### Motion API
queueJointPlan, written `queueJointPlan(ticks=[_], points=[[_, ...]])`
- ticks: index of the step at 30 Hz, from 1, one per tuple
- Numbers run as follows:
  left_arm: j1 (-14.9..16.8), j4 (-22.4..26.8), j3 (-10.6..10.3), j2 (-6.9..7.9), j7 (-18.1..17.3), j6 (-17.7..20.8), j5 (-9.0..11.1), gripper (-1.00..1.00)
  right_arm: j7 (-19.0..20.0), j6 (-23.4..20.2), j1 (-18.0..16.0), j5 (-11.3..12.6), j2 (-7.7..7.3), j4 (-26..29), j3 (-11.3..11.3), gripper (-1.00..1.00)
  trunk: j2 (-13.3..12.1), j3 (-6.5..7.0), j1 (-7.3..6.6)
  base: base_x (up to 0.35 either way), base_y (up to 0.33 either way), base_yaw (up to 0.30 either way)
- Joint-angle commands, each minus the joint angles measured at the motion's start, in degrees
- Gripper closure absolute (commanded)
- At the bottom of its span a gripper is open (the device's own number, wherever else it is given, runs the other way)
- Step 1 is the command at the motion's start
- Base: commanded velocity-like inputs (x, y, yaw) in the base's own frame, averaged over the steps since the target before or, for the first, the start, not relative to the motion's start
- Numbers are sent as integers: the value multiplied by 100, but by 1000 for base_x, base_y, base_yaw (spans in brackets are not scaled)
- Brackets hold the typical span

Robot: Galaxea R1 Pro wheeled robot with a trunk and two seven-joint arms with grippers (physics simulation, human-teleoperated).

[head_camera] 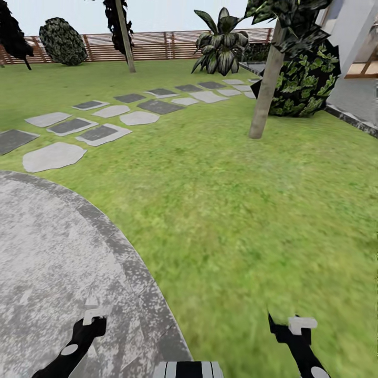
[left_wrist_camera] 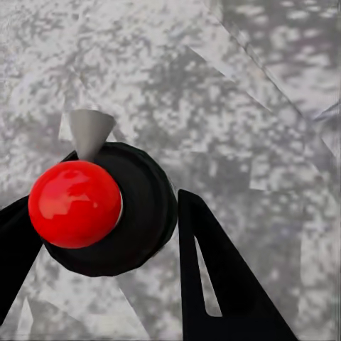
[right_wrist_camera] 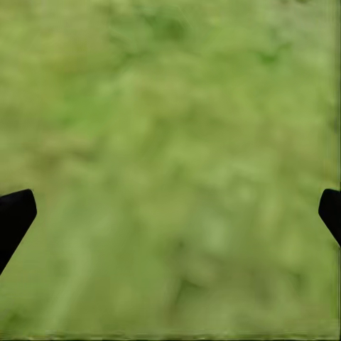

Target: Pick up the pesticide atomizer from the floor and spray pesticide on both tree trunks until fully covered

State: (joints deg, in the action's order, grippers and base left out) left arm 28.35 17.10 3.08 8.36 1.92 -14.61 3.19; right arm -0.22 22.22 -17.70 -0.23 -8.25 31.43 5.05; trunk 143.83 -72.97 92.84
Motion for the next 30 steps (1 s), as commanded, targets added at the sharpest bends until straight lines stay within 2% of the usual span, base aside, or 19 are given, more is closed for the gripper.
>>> queueJointPlan(ticks=[1,3,5,11,14,20,30], points=[[-79,-11,24,-1,-3,-158,132,100,-3,181,9,-1,0,-219,4,-100,0,29,-3,0,0,-85],[-227,-18,51,-1,-11,-346,291,100,-4,494,21,-2,0,-591,4,-100,-3,91,-9,0,0,-85],[-346,-20,62,-1,-13,-421,349,100,-4,728,25,-3,-1,-858,3,-100,-6,153,-14,0,0,-85],[-723,17,85,4,-16,-597,414,100,9,1339,30,-3,15,-1591,-9,-100,-14,340,-29,0,0,-85],[-794,-22,87,0,-13,-792,415,100,12,1389,30,-10,47,-1676,-13,-100,-18,432,-37,0,0,-69],[-813,-61,93,-5,-8,-839,411,100,-2,1398,30,-4,62,-1685,-13,-100,-26,579,-52,0,0,-8],[-835,-128,96,-1,-7,-842,411,100,-4,1399,30,-12,87,-1723,-13,-100,-39,800,-78,0,0,251]])
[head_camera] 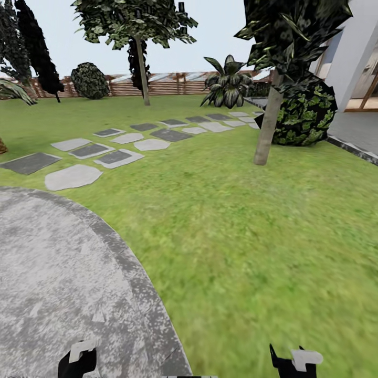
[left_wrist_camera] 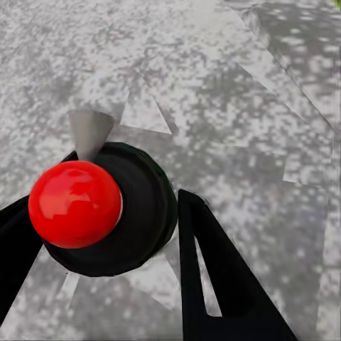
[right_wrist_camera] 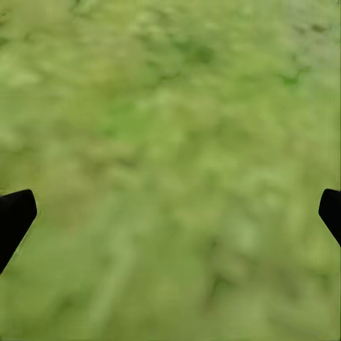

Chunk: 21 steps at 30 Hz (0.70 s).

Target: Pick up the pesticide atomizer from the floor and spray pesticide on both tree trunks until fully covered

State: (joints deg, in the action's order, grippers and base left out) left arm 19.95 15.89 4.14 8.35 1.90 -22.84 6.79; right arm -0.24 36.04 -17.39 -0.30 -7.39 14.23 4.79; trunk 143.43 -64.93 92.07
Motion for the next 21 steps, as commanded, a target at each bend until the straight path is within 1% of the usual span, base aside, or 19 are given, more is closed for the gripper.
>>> queueJointPlan(ticks=[1,15,21], points=[[0,-6,-10,0,-6,-19,51,100,-2,17,-1,-5,1,-4,13,-100,0,19,-4,0,0,277],[-8,-7,-10,0,-6,-19,51,100,-2,17,1,-14,1,-8,13,-100,-19,329,-40,0,0,278],[-9,-9,-12,-3,-6,-19,51,100,9,17,-1,-20,1,-8,5,-100,-259,436,-171,0,0,278]])
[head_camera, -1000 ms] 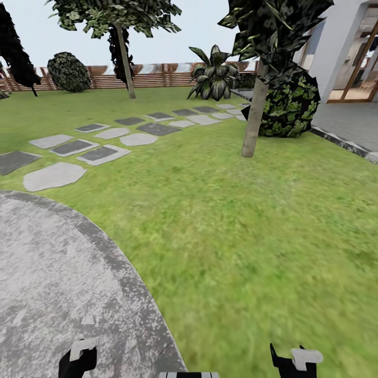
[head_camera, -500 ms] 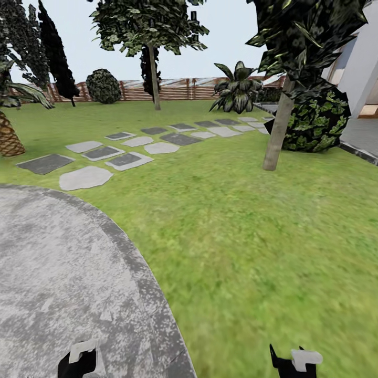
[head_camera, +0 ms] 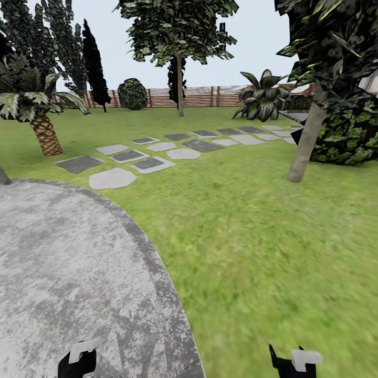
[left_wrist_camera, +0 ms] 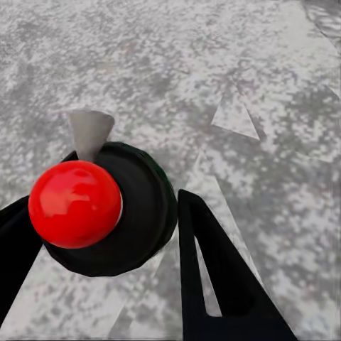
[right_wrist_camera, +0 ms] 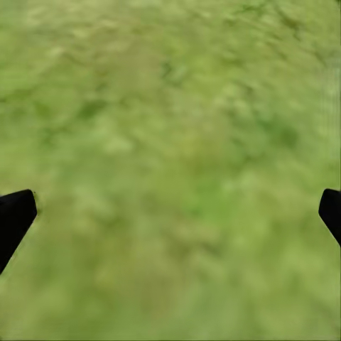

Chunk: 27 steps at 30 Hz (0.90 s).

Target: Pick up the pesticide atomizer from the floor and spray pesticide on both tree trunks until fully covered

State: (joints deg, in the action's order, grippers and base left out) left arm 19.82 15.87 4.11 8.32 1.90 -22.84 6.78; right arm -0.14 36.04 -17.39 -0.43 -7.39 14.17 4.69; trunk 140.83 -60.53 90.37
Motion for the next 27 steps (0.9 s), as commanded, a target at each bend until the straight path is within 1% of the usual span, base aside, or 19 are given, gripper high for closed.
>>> queueJointPlan(ticks=[1,17,20,27], points=[[4,-6,-11,-2,-6,-19,51,100,-2,17,-1,-8,1,-2,15,-100,-40,13,-24,0,0,278],[4,-13,-13,-6,-6,-19,51,100,-4,17,-1,-8,10,-2,14,-100,-681,253,-375,0,0,272],[4,-13,-12,-6,-6,-19,51,100,-4,17,0,-9,10,-2,14,-100,-802,302,-441,0,0,119],[4,-14,-15,-6,-6,-19,51,100,-4,17,-1,-3,10,-2,14,-100,-1083,426,-595,0,0,12]])
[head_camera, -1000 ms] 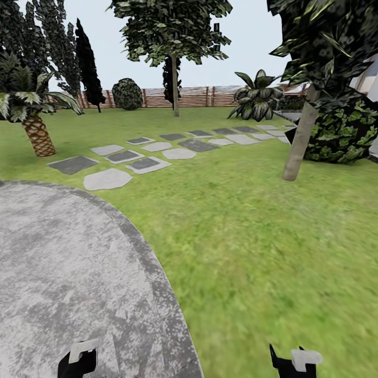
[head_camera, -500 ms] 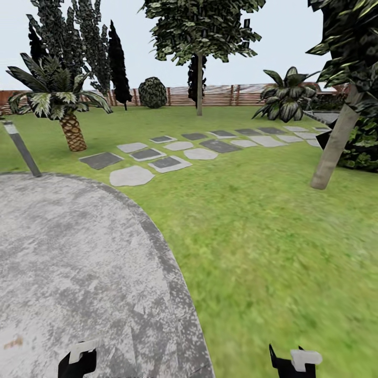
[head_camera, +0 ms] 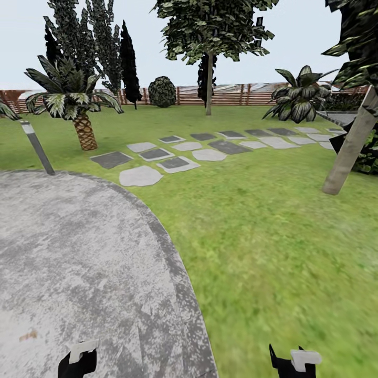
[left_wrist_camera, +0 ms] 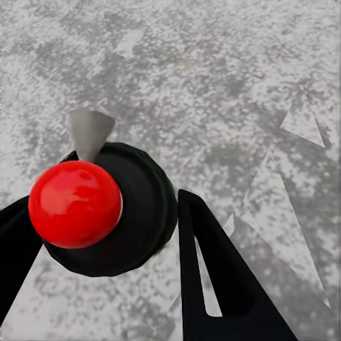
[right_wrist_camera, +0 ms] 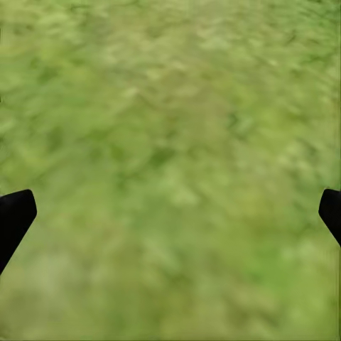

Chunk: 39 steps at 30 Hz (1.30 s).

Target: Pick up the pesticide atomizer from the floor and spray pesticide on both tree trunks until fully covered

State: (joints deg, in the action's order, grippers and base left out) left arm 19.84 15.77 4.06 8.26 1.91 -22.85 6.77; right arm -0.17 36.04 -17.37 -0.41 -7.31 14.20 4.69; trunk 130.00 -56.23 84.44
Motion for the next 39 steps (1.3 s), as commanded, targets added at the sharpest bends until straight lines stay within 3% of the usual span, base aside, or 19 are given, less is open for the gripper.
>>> queueJointPlan(ticks=[1,18,24,39], points=[[3,-4,-10,1,-6,-18,52,100,-1,17,-3,-8,1,-4,15,-100,-40,14,-24,0,0,0],[3,-4,-10,1,-6,-18,52,100,-1,17,-3,-9,1,-4,15,-100,-722,319,-397,0,0,0],[3,5,-10,-32,-7,-22,52,100,-7,17,-2,2,1,-4,18,-100,-722,319,-397,107,0,0],[3,-3,-13,-48,-8,-23,52,100,-8,16,-3,-8,-1,-56,12,-100,-722,319,-397,332,0,0]])
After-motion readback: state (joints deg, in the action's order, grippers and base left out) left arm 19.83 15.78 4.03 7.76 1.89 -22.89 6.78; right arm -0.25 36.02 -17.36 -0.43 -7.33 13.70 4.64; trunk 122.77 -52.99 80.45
